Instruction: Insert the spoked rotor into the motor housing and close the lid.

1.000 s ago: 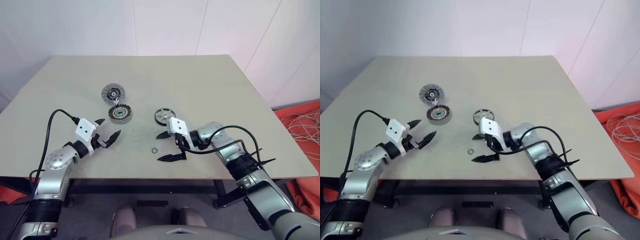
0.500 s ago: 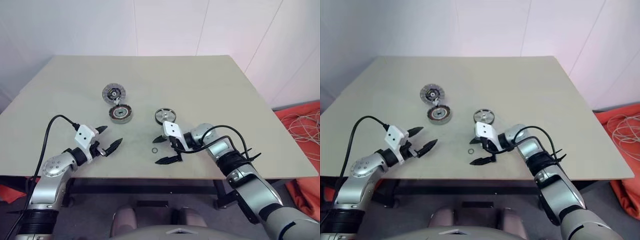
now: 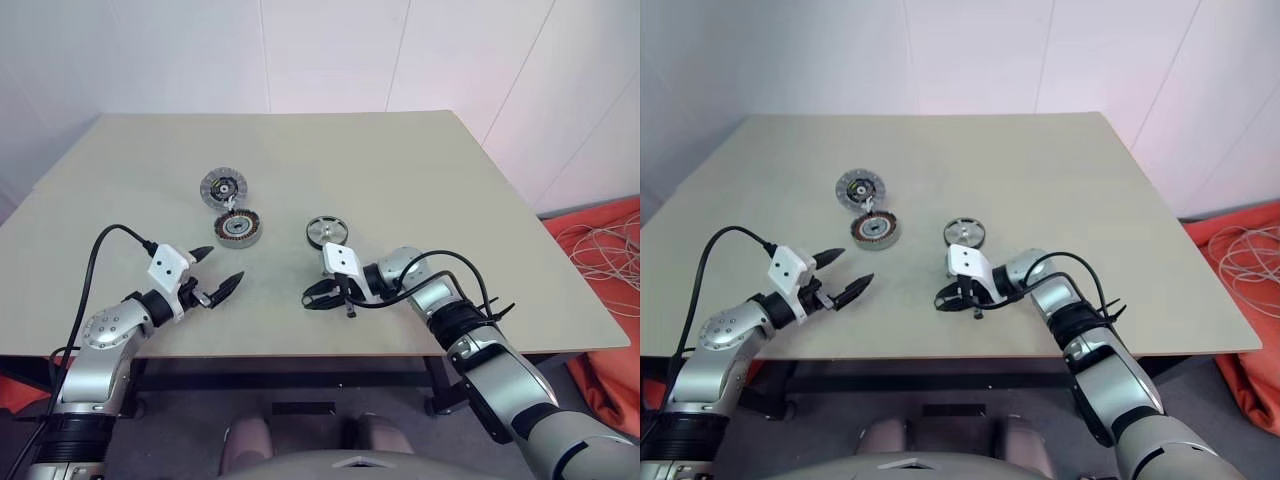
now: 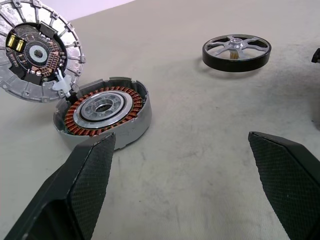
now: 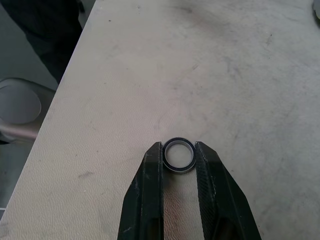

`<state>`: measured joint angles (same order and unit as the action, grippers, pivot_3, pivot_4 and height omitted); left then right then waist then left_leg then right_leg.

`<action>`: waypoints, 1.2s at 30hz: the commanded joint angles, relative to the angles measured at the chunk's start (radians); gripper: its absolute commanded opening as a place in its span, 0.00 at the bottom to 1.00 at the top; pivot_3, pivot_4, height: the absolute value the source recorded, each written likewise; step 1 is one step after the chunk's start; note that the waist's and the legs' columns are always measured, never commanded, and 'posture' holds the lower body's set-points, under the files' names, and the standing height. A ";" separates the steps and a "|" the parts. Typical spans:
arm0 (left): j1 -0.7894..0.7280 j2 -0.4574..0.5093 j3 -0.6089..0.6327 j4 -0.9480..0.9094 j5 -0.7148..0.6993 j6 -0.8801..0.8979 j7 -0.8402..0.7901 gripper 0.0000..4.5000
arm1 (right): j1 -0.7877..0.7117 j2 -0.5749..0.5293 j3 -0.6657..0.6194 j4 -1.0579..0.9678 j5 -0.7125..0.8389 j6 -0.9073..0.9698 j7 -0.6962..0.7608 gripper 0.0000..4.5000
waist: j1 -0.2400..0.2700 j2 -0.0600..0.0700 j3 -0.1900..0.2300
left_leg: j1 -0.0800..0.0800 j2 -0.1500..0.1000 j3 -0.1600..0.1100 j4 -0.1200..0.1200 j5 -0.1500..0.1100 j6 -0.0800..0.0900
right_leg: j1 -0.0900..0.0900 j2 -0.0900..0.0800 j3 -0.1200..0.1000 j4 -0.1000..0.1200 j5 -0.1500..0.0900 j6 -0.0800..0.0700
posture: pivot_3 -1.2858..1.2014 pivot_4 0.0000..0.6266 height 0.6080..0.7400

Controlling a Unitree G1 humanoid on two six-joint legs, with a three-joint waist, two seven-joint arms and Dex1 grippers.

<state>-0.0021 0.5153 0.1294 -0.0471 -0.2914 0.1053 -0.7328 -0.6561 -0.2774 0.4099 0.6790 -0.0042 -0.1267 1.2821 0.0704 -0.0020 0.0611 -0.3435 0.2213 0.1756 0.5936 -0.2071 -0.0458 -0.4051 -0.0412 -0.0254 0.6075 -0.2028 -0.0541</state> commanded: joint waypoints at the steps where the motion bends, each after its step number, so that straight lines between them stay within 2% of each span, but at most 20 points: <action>1: -0.020 0.009 0.023 -0.008 0.001 -0.025 0.009 1.00 | 0.007 -0.031 -0.035 -0.045 0.001 -0.002 -0.023 0.13 | 0.001 0.000 0.000 | 0.000 0.000 0.000 0.000 0.000 0.000 | 0.000 0.000 0.000 0.000 0.000 0.000 | 0.52 0.00 1.00; 11: -0.027 0.007 0.021 0.008 0.002 -0.033 0.013 1.00 | 0.071 -0.180 -0.157 -0.192 0.068 0.125 -0.036 0.13 | 0.002 0.000 0.000 | -0.002 0.000 0.000 0.000 0.000 0.000 | -0.001 0.000 0.000 0.000 0.003 -0.005 | 0.52 0.00 1.00; 19: -0.042 0.009 0.017 0.025 0.001 -0.038 0.007 1.00 | 0.064 -0.212 -0.224 -0.097 0.068 0.141 -0.103 0.13 | 0.000 0.000 0.000 | -0.001 0.000 0.000 0.000 0.000 0.000 | -0.001 0.000 0.000 0.000 0.000 0.000 | 0.52 0.00 1.00; 25: -0.041 0.009 0.017 0.024 0.000 -0.038 0.005 1.00 | 0.061 -0.224 -0.236 -0.058 0.073 0.184 -0.076 0.13 | 0.001 0.000 0.000 | -0.002 0.000 0.000 0.001 0.000 0.001 | -0.001 0.000 0.000 0.000 0.003 -0.005 | 0.52 0.00 1.00; 36: -0.044 0.011 0.020 0.024 -0.003 -0.032 0.005 1.00 | 0.052 -0.231 -0.238 -0.107 0.090 0.222 -0.053 0.96 | 0.002 0.000 0.000 | -0.002 0.000 0.000 0.002 0.000 0.001 | -0.001 0.000 -0.001 0.000 0.000 0.000 | 0.52 0.00 1.00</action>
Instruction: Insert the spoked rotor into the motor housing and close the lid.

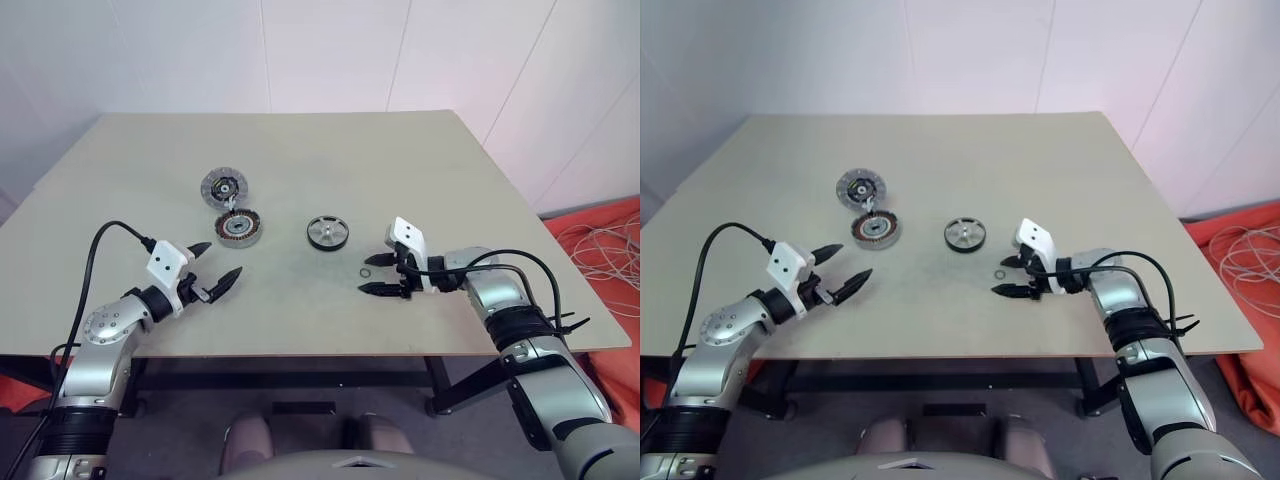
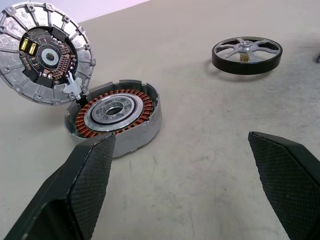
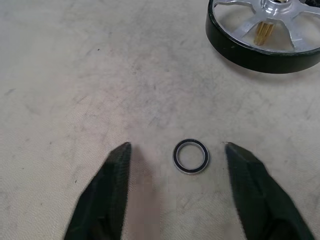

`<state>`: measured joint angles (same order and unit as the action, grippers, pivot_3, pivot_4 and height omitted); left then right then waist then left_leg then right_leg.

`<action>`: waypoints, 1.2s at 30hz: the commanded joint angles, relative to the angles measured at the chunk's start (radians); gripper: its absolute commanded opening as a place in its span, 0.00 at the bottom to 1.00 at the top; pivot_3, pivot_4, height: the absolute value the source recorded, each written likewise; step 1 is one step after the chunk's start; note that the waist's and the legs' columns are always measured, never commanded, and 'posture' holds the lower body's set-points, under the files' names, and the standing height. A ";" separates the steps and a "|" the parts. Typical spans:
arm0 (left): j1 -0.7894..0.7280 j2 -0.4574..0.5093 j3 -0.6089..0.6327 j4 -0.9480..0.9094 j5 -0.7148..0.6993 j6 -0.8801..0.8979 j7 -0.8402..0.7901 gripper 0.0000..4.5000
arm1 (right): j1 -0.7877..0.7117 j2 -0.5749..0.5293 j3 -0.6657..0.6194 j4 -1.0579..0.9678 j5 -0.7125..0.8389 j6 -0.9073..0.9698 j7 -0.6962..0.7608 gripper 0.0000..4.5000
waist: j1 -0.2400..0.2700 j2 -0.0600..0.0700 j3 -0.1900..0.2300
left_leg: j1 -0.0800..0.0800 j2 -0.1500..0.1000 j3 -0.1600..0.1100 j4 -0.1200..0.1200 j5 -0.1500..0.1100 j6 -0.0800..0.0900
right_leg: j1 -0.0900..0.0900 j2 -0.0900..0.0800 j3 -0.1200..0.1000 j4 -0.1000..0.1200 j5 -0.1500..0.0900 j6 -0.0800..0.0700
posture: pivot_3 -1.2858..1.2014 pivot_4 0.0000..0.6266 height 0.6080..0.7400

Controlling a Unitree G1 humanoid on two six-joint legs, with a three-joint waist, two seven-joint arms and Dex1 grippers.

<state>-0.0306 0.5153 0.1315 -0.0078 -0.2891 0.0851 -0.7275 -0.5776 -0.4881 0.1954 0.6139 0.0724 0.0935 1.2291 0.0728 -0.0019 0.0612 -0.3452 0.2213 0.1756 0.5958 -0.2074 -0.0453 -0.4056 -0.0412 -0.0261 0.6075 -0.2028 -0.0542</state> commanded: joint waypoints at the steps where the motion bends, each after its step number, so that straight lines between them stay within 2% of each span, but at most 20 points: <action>1: -0.015 0.011 0.017 -0.015 -0.005 -0.011 0.000 1.00 | -0.029 -0.024 -0.025 -0.050 0.012 -0.001 -0.001 0.99 | 0.000 0.000 0.000 | 0.000 0.000 0.000 0.000 0.000 0.000 | 0.000 0.000 0.000 0.000 0.000 0.000 | 0.52 0.00 1.00; 8: -0.013 0.008 0.020 -0.017 -0.008 -0.002 0.006 1.00 | -0.078 -0.055 -0.029 -0.119 0.024 0.020 0.016 0.99 | 0.000 0.000 0.000 | -0.001 0.000 0.000 0.000 0.000 0.000 | -0.001 0.000 0.000 0.000 0.003 -0.005 | 0.52 0.00 1.00; 13: -0.013 0.002 0.026 -0.019 -0.015 0.013 0.020 1.00 | -0.136 -0.037 -0.013 -0.147 0.029 0.020 0.031 0.99 | 0.000 0.000 0.000 | -0.001 0.000 0.000 0.000 0.000 0.000 | -0.001 0.000 0.000 0.000 0.003 -0.005 | 0.52 0.00 1.00; 18: -0.011 -0.005 0.040 -0.040 -0.045 0.098 0.048 1.00 | -0.244 0.033 0.042 -0.139 -0.005 0.011 0.038 0.99 | -0.003 0.000 0.000 | -0.001 0.000 0.000 0.000 0.000 0.000 | -0.002 0.000 0.000 0.001 0.003 -0.005 | 0.52 0.00 1.00; 24: 0.000 -0.008 0.055 -0.084 -0.082 0.190 0.076 1.00 | -0.348 0.115 0.120 -0.025 -0.085 -0.052 0.024 0.99 | 0.000 0.000 0.000 | -0.002 0.000 0.000 0.000 0.000 0.000 | -0.002 0.000 -0.001 0.001 0.003 -0.006 | 0.52 0.00 1.00; 29: 0.046 -0.005 0.096 -0.145 -0.134 0.254 0.089 1.00 | -0.488 0.238 0.214 0.147 -0.198 -0.049 -0.037 0.99 | -0.010 0.001 0.001 | -0.004 0.000 0.000 0.000 -0.001 0.001 | -0.004 0.000 -0.001 0.001 0.004 -0.006 | 0.52 0.00 1.00; 36: 0.138 0.007 0.183 -0.240 -0.231 0.336 0.086 1.00 | -0.606 0.387 0.277 0.333 -0.307 -0.135 -0.133 0.99 | -0.016 0.001 0.001 | -0.005 0.002 0.000 -0.001 -0.001 0.000 | -0.007 0.001 -0.001 0.002 0.002 -0.009 | 0.52 0.00 1.00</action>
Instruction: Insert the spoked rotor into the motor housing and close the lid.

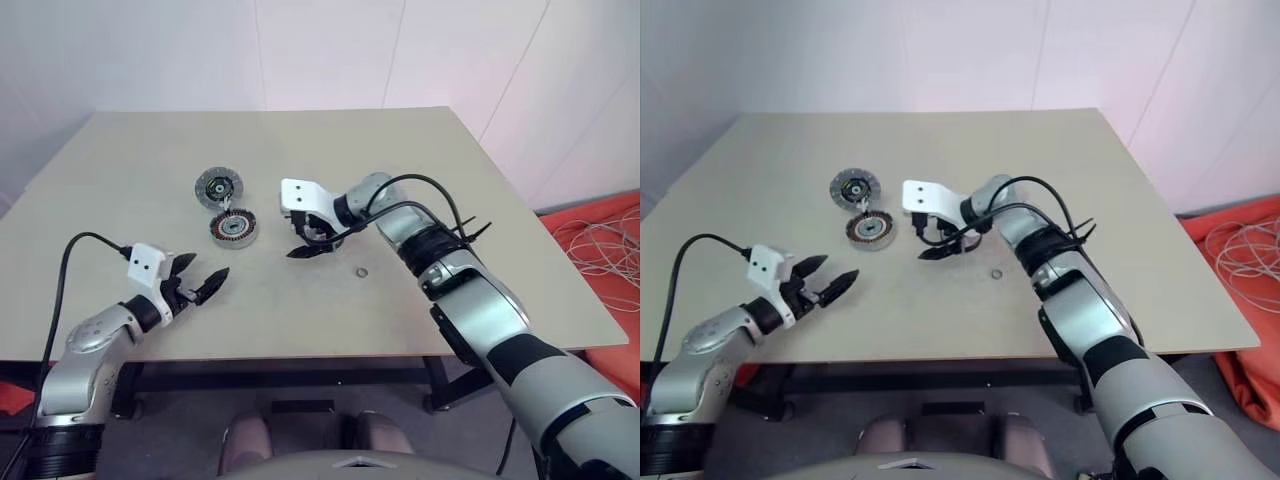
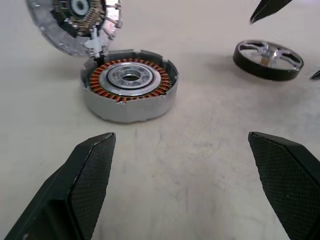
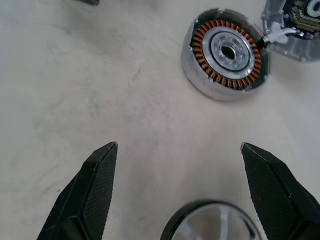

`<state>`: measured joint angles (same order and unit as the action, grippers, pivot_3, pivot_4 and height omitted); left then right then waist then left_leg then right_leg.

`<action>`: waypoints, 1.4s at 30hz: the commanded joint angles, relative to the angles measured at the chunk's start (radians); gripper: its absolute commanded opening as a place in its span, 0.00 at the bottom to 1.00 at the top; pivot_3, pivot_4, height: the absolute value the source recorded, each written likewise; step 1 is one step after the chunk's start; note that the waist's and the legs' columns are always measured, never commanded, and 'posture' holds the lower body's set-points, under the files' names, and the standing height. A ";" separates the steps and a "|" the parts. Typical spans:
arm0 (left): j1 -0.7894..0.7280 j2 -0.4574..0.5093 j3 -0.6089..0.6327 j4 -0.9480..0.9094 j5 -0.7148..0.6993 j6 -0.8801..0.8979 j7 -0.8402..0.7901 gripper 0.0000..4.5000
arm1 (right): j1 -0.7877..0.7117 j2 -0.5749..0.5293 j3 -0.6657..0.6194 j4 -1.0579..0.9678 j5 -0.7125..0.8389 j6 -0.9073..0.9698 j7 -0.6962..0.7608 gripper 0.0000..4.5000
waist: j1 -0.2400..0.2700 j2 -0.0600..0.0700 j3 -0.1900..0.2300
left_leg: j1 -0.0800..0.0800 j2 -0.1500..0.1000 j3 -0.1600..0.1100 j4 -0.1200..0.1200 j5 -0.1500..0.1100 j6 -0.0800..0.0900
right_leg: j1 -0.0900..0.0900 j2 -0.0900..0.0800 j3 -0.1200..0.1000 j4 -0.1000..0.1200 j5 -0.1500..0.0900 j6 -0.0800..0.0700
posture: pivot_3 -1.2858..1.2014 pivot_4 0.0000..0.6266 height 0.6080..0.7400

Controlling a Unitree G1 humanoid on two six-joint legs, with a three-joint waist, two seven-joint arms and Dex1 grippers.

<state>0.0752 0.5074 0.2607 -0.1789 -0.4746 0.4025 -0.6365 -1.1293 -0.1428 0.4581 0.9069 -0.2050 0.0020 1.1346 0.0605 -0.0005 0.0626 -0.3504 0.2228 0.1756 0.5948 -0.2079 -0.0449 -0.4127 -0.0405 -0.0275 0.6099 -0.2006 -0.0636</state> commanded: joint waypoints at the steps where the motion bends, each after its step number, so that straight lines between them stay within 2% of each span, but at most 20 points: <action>1: 0.056 0.018 0.064 -0.086 -0.057 0.025 -0.010 1.00 | -0.066 0.064 0.018 0.062 -0.040 -0.053 -0.053 0.99 | -0.008 0.000 0.000 | 0.000 0.000 0.000 0.000 0.000 0.000 | 0.000 0.000 0.000 0.000 0.000 0.000 | 0.52 0.00 1.00; 6: 0.138 0.024 0.101 -0.155 -0.118 0.074 -0.022 1.00 | -0.123 0.152 0.033 0.176 -0.102 -0.071 -0.172 0.99 | -0.010 0.001 0.001 | -0.002 0.000 0.000 -0.001 0.000 0.000 | -0.002 0.000 0.000 0.000 0.000 -0.001 | 0.52 0.00 1.00; 14: 0.176 0.026 0.120 -0.198 -0.148 0.101 -0.010 1.00 | -0.163 0.270 0.011 0.291 -0.126 -0.044 -0.253 0.99 | -0.017 0.004 0.003 | 0.000 0.001 0.000 -0.001 0.000 -0.001 | -0.003 0.000 0.000 0.003 -0.001 -0.001 | 0.52 0.00 1.00; 25: 0.150 0.028 0.109 -0.193 -0.143 0.103 -0.004 1.00 | -0.178 0.330 -0.014 0.368 -0.133 0.003 -0.306 0.99 | -0.017 0.006 0.005 | 0.000 0.001 0.000 0.000 0.001 -0.002 | -0.004 0.000 0.001 0.006 -0.001 -0.002 | 0.52 0.00 1.00; 31: 0.145 0.024 0.107 -0.194 -0.144 0.107 0.005 1.00 | -0.180 0.326 -0.048 0.358 -0.116 0.004 -0.274 0.99 | -0.018 0.005 0.004 | 0.000 0.001 0.000 0.000 0.001 -0.002 | -0.006 0.000 0.001 0.010 -0.002 -0.003 | 0.52 0.00 1.00; 34: 0.146 0.023 0.105 -0.196 -0.141 0.106 0.010 1.00 | -0.167 0.303 -0.072 0.332 -0.098 -0.001 -0.219 0.86 | -0.017 0.005 0.004 | 0.000 0.001 0.000 0.000 0.001 -0.003 | -0.006 0.000 0.001 0.010 -0.002 -0.004 | 0.52 0.00 1.00; 42: 0.104 0.030 0.084 -0.161 -0.127 0.106 0.011 1.00 | -0.086 0.209 -0.114 0.174 -0.047 0.031 -0.077 0.22 | -0.011 0.003 0.003 | 0.000 0.001 0.000 0.002 0.001 -0.002 | -0.005 0.000 0.001 0.012 -0.002 -0.004 | 0.52 0.00 1.00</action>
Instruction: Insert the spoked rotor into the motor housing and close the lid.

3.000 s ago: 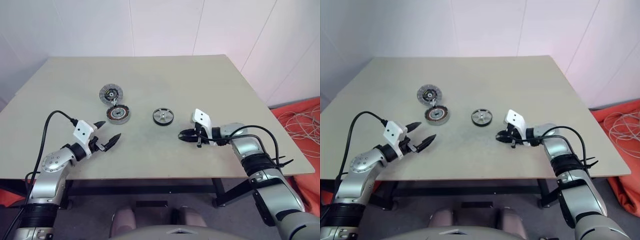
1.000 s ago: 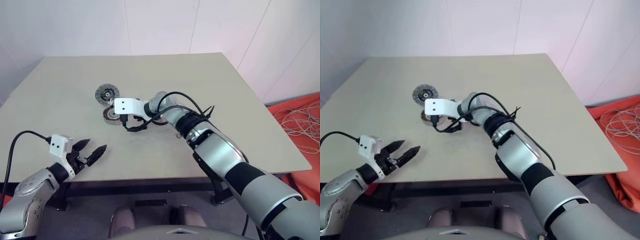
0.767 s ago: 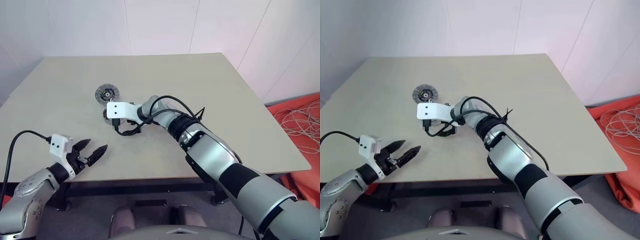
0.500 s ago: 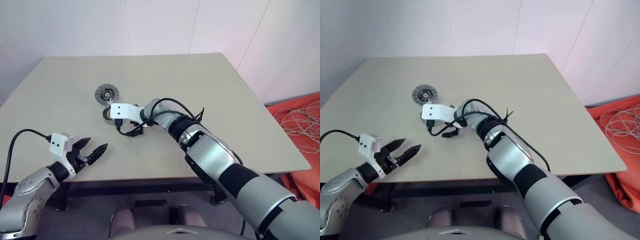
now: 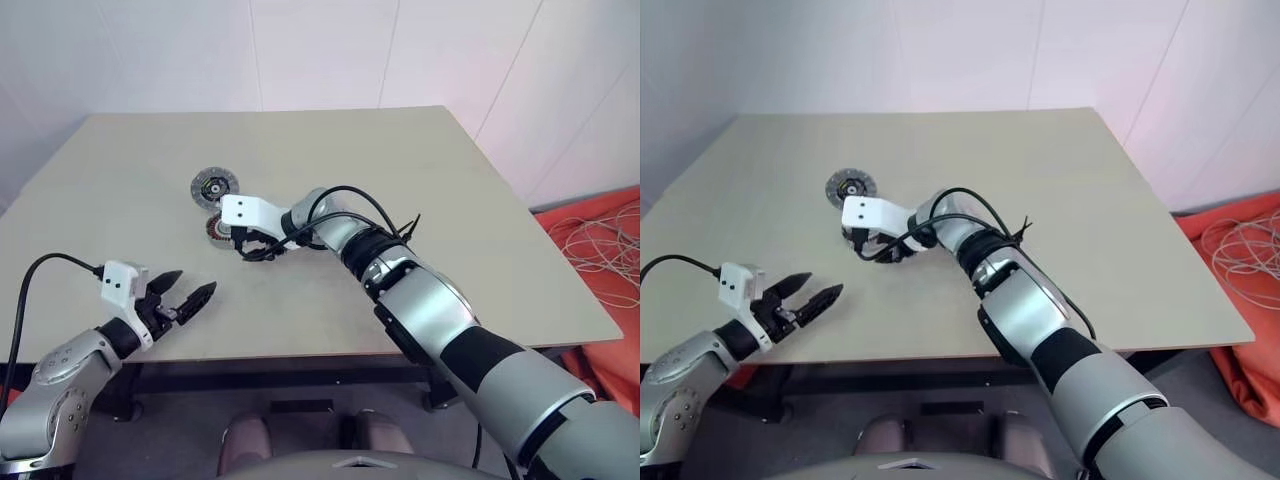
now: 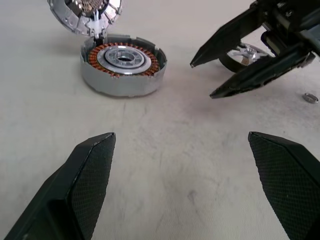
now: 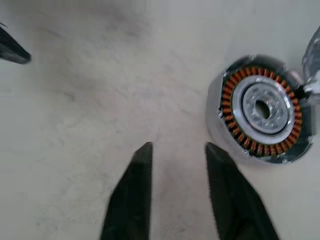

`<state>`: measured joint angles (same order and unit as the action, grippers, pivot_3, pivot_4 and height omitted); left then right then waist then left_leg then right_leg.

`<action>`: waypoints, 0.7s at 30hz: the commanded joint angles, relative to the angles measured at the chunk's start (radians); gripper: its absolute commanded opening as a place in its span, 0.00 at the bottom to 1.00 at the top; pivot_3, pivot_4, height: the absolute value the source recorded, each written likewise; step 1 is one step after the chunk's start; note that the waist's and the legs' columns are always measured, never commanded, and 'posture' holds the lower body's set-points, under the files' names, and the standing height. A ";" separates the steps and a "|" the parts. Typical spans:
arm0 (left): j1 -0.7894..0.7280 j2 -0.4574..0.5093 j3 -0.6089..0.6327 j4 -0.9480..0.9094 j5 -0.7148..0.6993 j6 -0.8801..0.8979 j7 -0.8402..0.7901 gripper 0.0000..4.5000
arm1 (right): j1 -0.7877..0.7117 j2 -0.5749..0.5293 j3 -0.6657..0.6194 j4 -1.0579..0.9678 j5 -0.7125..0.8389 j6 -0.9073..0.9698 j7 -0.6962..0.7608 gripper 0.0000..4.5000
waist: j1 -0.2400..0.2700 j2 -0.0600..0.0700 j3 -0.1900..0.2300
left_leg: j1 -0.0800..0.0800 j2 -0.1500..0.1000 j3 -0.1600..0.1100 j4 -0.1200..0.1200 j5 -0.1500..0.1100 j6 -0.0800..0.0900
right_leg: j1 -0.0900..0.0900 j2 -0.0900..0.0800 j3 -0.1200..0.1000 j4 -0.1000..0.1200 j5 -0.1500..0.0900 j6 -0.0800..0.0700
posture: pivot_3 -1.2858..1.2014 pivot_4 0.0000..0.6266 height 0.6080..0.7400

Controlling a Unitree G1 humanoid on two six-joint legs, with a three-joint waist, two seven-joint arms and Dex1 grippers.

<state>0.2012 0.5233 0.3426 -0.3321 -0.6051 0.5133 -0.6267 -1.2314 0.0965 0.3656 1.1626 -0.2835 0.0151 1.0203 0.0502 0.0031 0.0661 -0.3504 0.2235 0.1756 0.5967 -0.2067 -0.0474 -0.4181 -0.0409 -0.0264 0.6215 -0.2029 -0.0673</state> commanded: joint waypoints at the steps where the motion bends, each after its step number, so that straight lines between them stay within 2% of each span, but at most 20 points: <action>1: -0.029 0.016 -0.005 -0.001 0.014 -0.008 0.002 1.00 | 0.035 -0.045 -0.024 -0.116 0.040 0.029 0.055 0.16 | -0.001 -0.002 -0.001 | 0.000 0.000 0.000 0.000 0.000 0.000 | 0.000 0.000 0.000 0.000 0.000 0.000 | 0.52 0.00 1.00; 2: -0.042 0.017 -0.013 0.009 0.022 -0.009 0.004 1.00 | 0.063 -0.069 -0.032 -0.172 0.055 0.053 0.074 0.06 | 0.001 -0.003 -0.002 | 0.000 0.000 0.000 0.000 0.000 0.000 | 0.000 0.000 0.000 0.000 0.000 0.000 | 0.52 0.00 1.00; 3: -0.051 0.017 -0.019 0.016 0.029 -0.009 0.006 1.00 | 0.085 -0.087 -0.038 -0.219 0.066 0.074 0.087 0.01 | 0.005 -0.003 -0.002 | 0.000 0.000 0.000 0.000 0.000 0.000 | 0.000 0.000 0.000 0.000 0.000 0.000 | 0.52 0.00 1.00; 12: -0.131 0.023 -0.053 0.075 0.066 -0.010 0.007 1.00 | 0.296 -0.256 -0.071 -0.684 0.187 0.328 0.200 0.01 | 0.017 -0.004 -0.002 | 0.001 -0.001 0.000 0.001 0.001 -0.001 | 0.000 0.002 0.000 0.001 0.000 0.000 | 0.52 0.00 1.00; 19: -0.170 0.024 -0.067 0.103 0.086 -0.011 0.005 1.00 | 0.411 -0.385 -0.163 -0.884 0.319 0.436 0.199 0.01 | 0.027 -0.005 -0.002 | 0.002 -0.002 0.000 0.001 0.001 -0.001 | 0.002 0.001 0.000 0.001 -0.001 0.001 | 0.52 0.00 1.00; 21: -0.177 0.024 -0.071 0.111 0.090 -0.013 0.002 1.00 | 0.437 -0.418 -0.194 -0.925 0.360 0.461 0.197 0.09 | 0.028 -0.005 -0.002 | 0.002 -0.002 0.000 0.001 0.001 -0.001 | 0.003 0.001 0.000 0.001 -0.002 0.003 | 0.52 0.00 1.00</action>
<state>0.0444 0.5341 0.2697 -0.2115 -0.5234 0.5134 -0.6192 -0.7963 -0.3051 0.2113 0.3013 0.0239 0.4585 1.2176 0.0778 -0.0020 0.0636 -0.3476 0.2213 0.1755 0.5979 -0.2061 -0.0482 -0.4150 -0.0395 -0.0260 0.6223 -0.2046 -0.0643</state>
